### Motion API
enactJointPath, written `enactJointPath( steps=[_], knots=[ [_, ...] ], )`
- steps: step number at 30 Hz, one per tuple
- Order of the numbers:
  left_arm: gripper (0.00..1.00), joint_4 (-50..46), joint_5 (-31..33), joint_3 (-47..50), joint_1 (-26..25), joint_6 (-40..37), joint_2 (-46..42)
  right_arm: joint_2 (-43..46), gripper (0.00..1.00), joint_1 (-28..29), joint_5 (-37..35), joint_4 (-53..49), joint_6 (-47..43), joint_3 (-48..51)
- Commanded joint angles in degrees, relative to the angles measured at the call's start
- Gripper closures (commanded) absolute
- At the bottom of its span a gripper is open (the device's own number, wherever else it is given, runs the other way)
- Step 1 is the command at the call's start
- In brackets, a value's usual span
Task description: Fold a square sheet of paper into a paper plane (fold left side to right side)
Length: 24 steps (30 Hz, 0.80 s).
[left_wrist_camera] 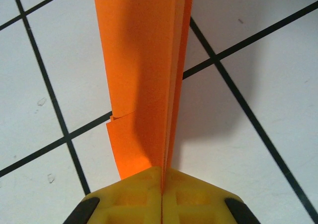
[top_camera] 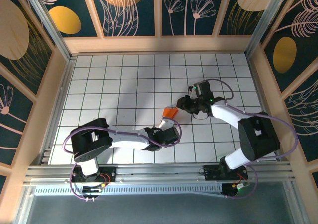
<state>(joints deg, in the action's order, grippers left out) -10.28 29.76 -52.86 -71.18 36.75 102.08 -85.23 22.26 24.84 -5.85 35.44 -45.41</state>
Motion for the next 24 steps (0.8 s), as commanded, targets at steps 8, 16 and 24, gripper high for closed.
enactJointPath(
  steps=[8, 16, 24],
  knots=[
    [0.93, 0.25, -4.3, -4.07, -0.19, -0.52, 3.43, 5.42, 0.62, -3.86, -2.86, -5.14, -3.89, 3.46],
    [0.94, 0.32, -10.56, -6.5, 0.9, -2.03, 4.66, 8.01, 0.58, -6.6, -2.31, -6.34, -5.57, 5.37],
    [0.95, 4.55, -24.81, -5.36, 5.73, -0.91, 4.4, 10.62, 0.55, -9.4, 2.57, -4.27, -7.09, 9.98]
  ],
)
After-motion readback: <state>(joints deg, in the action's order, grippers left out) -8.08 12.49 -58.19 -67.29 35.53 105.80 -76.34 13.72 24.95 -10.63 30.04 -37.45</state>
